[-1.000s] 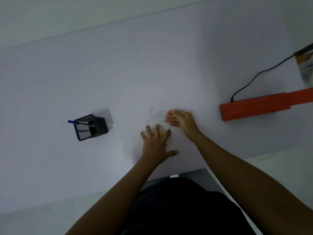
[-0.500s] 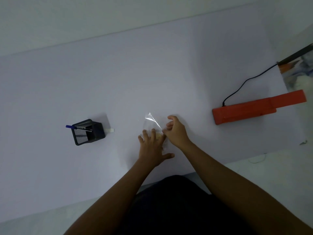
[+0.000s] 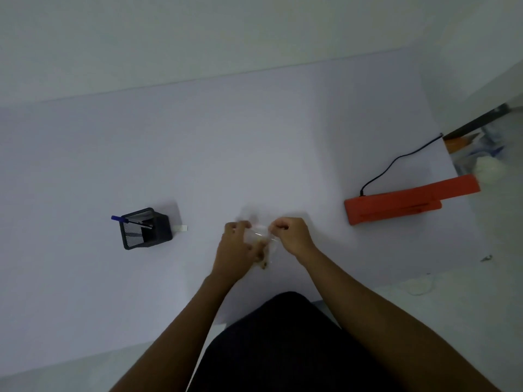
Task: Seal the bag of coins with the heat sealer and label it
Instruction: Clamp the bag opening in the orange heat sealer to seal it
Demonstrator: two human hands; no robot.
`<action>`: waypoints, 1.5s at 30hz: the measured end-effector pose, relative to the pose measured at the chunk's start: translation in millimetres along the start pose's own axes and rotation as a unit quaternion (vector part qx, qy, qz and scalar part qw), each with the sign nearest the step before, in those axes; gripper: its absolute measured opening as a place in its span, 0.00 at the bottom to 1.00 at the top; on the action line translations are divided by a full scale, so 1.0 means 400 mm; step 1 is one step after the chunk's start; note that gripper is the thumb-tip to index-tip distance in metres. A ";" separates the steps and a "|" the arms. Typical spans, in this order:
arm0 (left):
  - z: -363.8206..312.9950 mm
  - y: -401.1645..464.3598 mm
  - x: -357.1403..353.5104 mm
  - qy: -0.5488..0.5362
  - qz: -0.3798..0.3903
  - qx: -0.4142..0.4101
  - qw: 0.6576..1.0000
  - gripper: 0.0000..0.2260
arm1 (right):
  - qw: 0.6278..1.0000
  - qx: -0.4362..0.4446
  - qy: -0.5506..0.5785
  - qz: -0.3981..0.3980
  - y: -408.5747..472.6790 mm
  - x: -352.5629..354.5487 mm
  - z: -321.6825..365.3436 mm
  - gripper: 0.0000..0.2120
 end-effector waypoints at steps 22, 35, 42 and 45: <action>-0.358 -0.016 -0.448 -0.291 0.116 0.070 0.947 0.09 | 0.987 0.046 0.152 0.030 -0.117 0.539 -0.447 0.04; -0.490 0.018 -0.656 -0.357 0.058 0.161 0.918 0.07 | 0.974 -0.014 0.200 -0.108 -0.064 0.683 -0.573 0.07; -0.492 0.029 -0.678 -0.382 -0.012 0.196 0.903 0.07 | 0.976 -0.038 0.185 -0.113 -0.023 0.679 -0.569 0.08; -0.487 0.034 -0.684 -0.391 -0.044 0.205 0.896 0.06 | 0.972 -0.045 0.194 -0.124 -0.012 0.674 -0.567 0.11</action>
Point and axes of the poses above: each hand's wrist, its own y-axis towards the middle knuckle, its own x-axis out of the back of the hand, z = x × y, the point moved 3 cm from there along y, towards the middle knuckle, and after that the axes turned 14 degrees about -y, right-handed, at the moved point
